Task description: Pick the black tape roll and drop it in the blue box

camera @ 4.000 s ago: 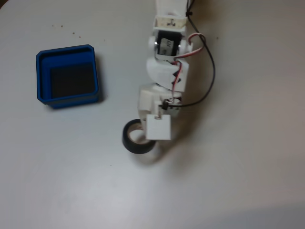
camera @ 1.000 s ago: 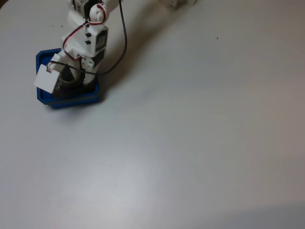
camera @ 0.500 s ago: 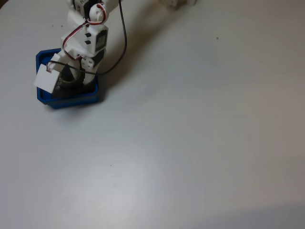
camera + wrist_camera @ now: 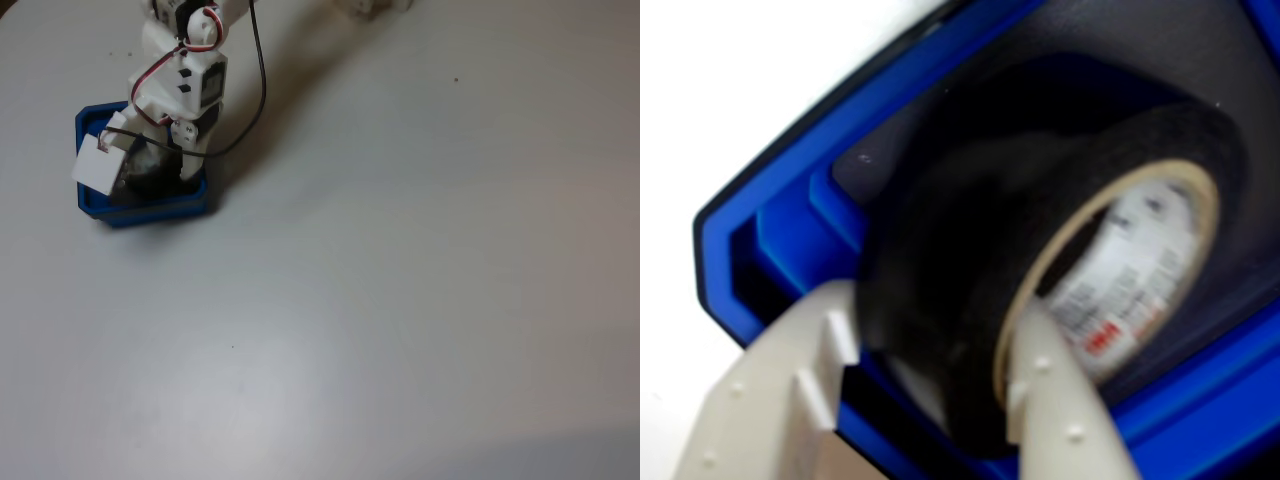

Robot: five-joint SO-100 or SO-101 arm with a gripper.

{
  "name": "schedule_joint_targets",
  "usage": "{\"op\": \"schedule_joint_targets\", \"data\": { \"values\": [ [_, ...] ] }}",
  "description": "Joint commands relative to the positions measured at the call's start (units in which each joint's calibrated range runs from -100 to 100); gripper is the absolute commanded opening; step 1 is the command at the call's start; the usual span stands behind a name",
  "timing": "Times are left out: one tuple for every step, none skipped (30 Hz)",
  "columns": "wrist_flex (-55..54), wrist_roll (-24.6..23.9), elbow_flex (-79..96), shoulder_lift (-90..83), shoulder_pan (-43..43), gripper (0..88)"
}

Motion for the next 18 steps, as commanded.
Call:
{"op": "schedule_joint_targets", "data": {
  "values": [
    [0.03,0.05,-3.13,-4.48,0.62,13.8],
    [-0.05,0.14,-3.13,-4.48,0.91,13.8],
    [-0.05,0.23,-3.13,-4.40,1.11,13.8],
    [-0.05,0.32,-3.13,-4.32,1.21,13.8],
    [-0.05,0.40,-3.22,-3.90,1.21,13.8],
    [-0.05,0.40,-3.31,-3.31,1.30,13.8],
    [-0.05,0.40,-3.31,-2.64,1.30,13.8],
    [-0.05,0.40,-3.31,-2.14,1.30,13.8],
    [-0.05,0.40,-3.31,-1.72,1.30,13.8],
    [-0.05,0.40,-3.40,-1.39,1.30,13.8],
    [-0.13,0.40,-3.40,-1.14,1.30,13.8],
    [-0.30,0.40,-3.49,-0.97,1.30,13.8],
    [-0.46,0.49,-3.49,-0.97,1.40,13.8],
    [-0.54,0.49,-3.49,-0.97,1.40,13.8],
    [-0.54,0.49,-3.49,-0.97,1.40,13.8],
    [-0.63,0.49,-3.49,-0.97,1.40,13.8],
    [-0.63,0.49,-3.49,-0.97,1.40,13.8],
    [-0.63,0.49,-3.40,-0.89,1.40,13.8]
  ]
}}
